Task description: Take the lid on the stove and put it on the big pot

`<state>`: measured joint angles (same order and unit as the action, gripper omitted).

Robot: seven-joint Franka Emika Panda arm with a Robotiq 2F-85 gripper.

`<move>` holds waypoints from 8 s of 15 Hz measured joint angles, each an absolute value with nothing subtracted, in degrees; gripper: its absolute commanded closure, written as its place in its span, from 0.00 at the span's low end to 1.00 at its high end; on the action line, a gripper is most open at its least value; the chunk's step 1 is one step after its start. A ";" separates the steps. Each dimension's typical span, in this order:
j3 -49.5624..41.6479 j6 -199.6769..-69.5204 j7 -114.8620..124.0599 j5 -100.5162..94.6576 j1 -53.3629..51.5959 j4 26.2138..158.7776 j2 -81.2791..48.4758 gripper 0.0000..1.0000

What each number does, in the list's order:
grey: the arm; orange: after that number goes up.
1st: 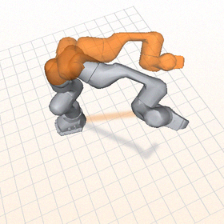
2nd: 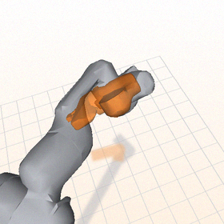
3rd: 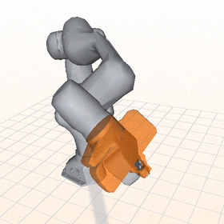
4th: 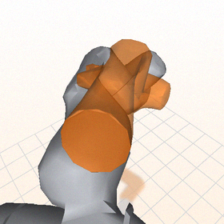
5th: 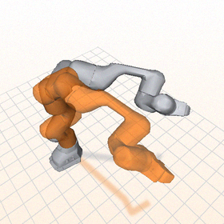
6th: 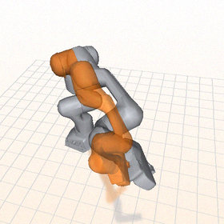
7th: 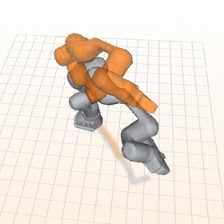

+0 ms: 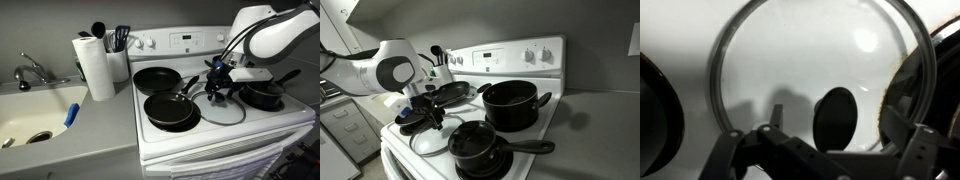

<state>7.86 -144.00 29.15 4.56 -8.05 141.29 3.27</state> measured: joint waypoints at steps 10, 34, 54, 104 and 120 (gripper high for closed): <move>7.77 -145.95 28.18 4.07 -7.98 141.89 1.80 0.00; 7.19 -146.21 25.46 2.88 -7.84 139.42 1.25 0.86; 6.55 -126.66 26.15 -4.48 -6.78 129.10 1.17 0.86; -8.03 -120.07 9.16 -2.33 6.07 110.50 -4.58 0.86; -7.05 -108.25 -3.03 5.19 8.76 89.99 -17.59 0.86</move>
